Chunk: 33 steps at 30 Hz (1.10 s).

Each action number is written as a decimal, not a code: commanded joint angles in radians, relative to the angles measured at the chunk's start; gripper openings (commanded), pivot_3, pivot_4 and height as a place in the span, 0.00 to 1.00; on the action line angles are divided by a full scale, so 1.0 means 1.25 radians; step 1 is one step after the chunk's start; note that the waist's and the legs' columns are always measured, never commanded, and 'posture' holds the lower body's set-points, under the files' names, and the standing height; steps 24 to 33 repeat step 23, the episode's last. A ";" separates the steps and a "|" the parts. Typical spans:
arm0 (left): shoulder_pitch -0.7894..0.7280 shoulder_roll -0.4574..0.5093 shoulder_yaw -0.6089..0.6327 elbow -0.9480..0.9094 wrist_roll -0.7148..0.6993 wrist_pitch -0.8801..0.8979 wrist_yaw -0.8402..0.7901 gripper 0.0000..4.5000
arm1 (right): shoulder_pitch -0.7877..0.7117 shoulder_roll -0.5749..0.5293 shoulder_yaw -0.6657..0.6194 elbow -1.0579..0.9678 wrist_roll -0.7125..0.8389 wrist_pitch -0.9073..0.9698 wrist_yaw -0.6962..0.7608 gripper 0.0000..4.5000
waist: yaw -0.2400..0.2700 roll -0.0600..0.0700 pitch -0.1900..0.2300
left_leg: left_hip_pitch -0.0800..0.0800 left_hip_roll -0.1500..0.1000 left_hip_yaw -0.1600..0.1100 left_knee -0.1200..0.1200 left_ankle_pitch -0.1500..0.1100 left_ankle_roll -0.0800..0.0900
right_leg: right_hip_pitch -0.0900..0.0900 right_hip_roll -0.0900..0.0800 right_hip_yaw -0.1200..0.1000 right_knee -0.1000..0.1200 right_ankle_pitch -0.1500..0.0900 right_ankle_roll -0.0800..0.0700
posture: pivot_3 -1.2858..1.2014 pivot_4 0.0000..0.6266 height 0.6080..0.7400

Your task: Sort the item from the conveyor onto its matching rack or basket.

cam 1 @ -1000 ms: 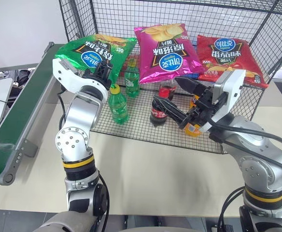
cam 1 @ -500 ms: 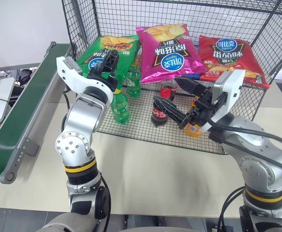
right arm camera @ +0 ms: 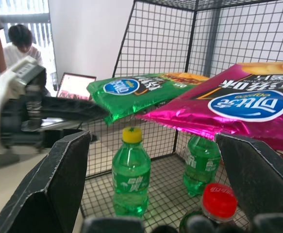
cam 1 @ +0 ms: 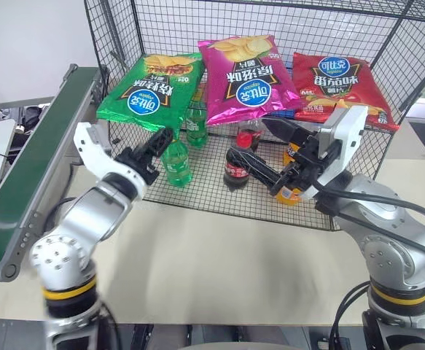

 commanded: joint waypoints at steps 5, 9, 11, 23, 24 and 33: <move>0.132 0.263 0.109 -0.108 0.151 0.063 -0.392 1.00 | 0.027 -0.038 -0.041 -0.007 0.007 -0.012 0.038 1.00 | 0.000 0.000 0.000 | 0.000 -0.001 0.001 -0.001 -0.001 0.001 | -0.001 0.000 0.000 -0.001 0.000 0.000 | 0.52 0.24 1.00; 0.235 0.336 0.149 -0.108 0.421 -0.013 -0.594 1.00 | 0.048 -0.058 -0.051 -0.007 0.001 -0.013 0.056 1.00 | 0.000 0.001 0.000 | 0.000 0.000 0.002 -0.002 -0.001 0.002 | -0.001 0.000 0.000 -0.003 0.000 0.000 | 0.52 0.24 1.00; 0.281 0.352 0.164 -0.095 0.531 -0.056 -0.667 1.00 | 0.058 -0.067 -0.058 -0.005 0.000 -0.015 0.064 1.00 | 0.001 0.001 0.000 | 0.000 0.000 0.002 -0.003 -0.002 0.003 | -0.002 -0.001 0.000 -0.003 0.000 -0.001 | 0.52 0.24 1.00; 0.319 0.314 0.221 -0.061 0.617 -0.075 -0.839 1.00 | 0.112 -0.098 -0.090 -0.005 -0.016 -0.024 0.094 1.00 | -0.001 0.001 0.001 | -0.001 0.003 0.002 -0.004 -0.003 0.006 | -0.002 -0.003 0.003 -0.004 -0.001 -0.002 | 0.52 0.24 1.00; 0.319 0.314 0.221 -0.061 0.617 -0.075 -0.839 1.00 | 0.112 -0.098 -0.090 -0.005 -0.016 -0.024 0.094 1.00 | -0.001 0.001 0.001 | -0.001 0.003 0.002 -0.004 -0.003 0.006 | -0.002 -0.003 0.003 -0.004 -0.001 -0.002 | 0.52 0.24 1.00; 0.319 0.314 0.221 -0.061 0.617 -0.075 -0.839 1.00 | 0.112 -0.098 -0.090 -0.005 -0.016 -0.024 0.094 1.00 | -0.001 0.001 0.001 | -0.001 0.003 0.002 -0.004 -0.003 0.006 | -0.002 -0.003 0.003 -0.004 -0.001 -0.002 | 0.52 0.24 1.00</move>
